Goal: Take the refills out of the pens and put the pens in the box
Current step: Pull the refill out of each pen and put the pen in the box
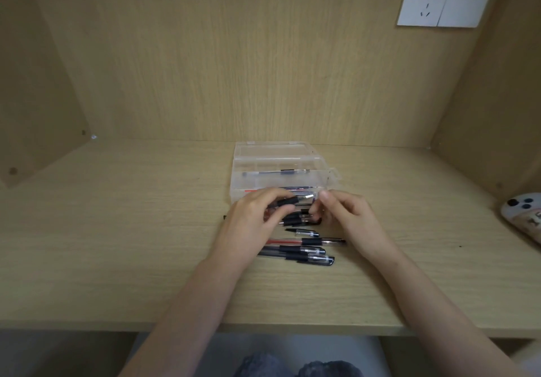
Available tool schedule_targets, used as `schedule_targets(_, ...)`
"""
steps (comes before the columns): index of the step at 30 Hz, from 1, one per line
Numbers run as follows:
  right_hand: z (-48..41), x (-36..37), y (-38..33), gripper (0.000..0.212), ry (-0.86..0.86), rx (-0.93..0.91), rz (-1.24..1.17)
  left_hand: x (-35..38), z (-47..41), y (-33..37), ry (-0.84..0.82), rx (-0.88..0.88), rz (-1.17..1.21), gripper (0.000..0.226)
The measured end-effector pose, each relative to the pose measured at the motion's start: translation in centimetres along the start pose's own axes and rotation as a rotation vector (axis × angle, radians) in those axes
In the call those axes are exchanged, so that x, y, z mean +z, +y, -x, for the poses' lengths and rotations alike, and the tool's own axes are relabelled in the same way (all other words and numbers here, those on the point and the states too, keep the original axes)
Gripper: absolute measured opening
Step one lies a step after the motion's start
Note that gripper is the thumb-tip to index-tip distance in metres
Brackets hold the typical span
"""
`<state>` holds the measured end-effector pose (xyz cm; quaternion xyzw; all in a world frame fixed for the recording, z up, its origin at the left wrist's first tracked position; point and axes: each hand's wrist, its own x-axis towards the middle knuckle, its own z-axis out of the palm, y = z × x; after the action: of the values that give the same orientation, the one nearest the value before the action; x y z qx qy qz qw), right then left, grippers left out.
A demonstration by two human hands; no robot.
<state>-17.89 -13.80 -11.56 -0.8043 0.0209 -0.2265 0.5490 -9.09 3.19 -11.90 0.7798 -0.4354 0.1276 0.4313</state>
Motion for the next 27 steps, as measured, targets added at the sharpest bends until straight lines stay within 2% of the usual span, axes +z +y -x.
schedule_targets(3, 0.0, -0.4, 0.9, 0.007, -0.075, -0.01, 0.249, -0.2, 0.0, -0.1, 0.053, -0.006, -0.006, 0.022)
schedule_targets(6, 0.1, -0.3, 1.0, 0.006, -0.15, -0.019, 0.403, -0.2, -0.1, 0.0, 0.022, -0.011, -0.024, 0.024)
schedule_targets(13, 0.2, -0.3, 0.5, 0.009, -0.135, -0.039, 0.365, -0.4, -0.1, 0.0, 0.049, 0.033, -0.074, 0.02)
schedule_targets(16, 0.1, -0.6, 0.3, 0.013, -0.026, -0.004, 0.213, -0.3, -0.1, -0.1, 0.081, 0.037, -0.089, 0.02)
schedule_targets(21, -0.2, -1.3, 0.3, 0.012, 0.182, -0.048, 0.053, -0.4, 0.0, -0.1, 0.08, 0.042, -0.079, 0.021)
schedule_targets(27, -0.1, -1.1, -0.1, 0.017, 0.171, -0.066, -0.059, -0.4, 0.0, -0.1, 0.056, 0.042, -0.069, 0.021)
